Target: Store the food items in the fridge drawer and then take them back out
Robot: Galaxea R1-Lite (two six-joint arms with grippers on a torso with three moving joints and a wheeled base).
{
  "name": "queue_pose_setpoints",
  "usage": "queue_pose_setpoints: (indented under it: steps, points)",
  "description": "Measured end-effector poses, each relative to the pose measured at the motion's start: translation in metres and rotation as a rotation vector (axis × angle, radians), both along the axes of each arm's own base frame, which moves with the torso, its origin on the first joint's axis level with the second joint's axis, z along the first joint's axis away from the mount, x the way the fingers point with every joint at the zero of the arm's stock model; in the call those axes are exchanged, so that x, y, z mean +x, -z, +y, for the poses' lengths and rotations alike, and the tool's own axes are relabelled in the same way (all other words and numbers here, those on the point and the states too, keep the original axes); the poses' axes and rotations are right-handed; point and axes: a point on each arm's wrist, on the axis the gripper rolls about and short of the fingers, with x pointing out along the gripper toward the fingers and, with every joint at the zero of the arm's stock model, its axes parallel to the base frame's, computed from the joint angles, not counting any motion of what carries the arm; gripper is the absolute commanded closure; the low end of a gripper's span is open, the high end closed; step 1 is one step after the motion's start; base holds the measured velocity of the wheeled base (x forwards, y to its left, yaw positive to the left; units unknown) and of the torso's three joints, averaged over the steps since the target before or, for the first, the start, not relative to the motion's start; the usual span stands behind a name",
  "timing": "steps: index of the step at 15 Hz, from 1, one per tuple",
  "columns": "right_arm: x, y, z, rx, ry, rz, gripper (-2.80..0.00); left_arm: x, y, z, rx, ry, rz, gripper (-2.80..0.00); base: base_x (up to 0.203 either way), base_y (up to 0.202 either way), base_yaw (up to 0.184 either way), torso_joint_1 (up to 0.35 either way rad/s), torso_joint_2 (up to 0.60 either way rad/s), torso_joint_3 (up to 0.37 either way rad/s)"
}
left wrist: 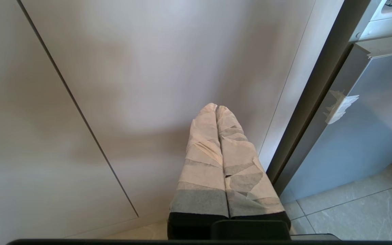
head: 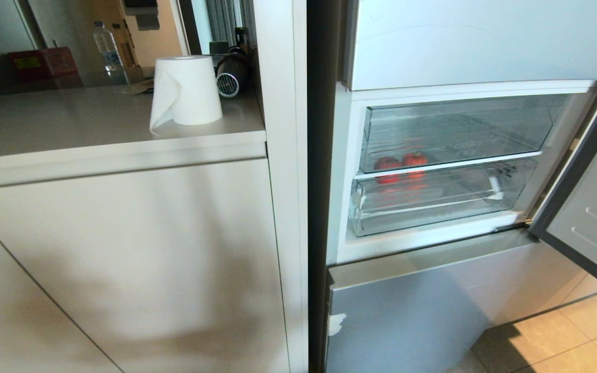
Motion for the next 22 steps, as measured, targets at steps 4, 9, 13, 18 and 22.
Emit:
queue_pose_setpoints:
  steps: [4, 9, 13, 18, 22]
  points:
    - [0.0, 0.0, 0.0, -0.009, 0.0, 0.0, 0.0, 0.0, 0.0, 0.0, 0.0, 0.0, 0.0, 0.0, 0.0, 0.0, 0.0, 0.0, 0.0, 0.0]
    - [0.0, 0.0, 0.0001, -0.038, -0.003, -0.001, 0.0, 0.0, 0.0001, 0.0, 0.0, 0.0, 0.001, 0.0, 0.002, 0.001, -0.038, 0.002, 0.0, 0.002]
    - [0.0, 0.0, 0.0, -0.029, -0.002, 0.0, 0.0, 0.0, 0.0, 0.0, 0.0, 0.001, 0.0, 0.0, -0.001, 0.008, -0.176, 0.001, 0.0, -0.003]
    - [0.0, 0.0, 0.0, -0.027, -0.001, 0.0, 0.0, 0.0, 0.0, 0.0, 0.0, 0.0, 0.0, 0.0, -0.002, 0.007, -0.175, 0.003, 0.0, 0.002]
    - [0.0, 0.0, 0.0, -0.018, 0.0, 0.0, 0.0, 0.0, 0.0, 0.0, 0.0, 0.0, 0.0, 0.0, -0.002, 0.004, -0.132, 0.003, 0.0, 0.004]
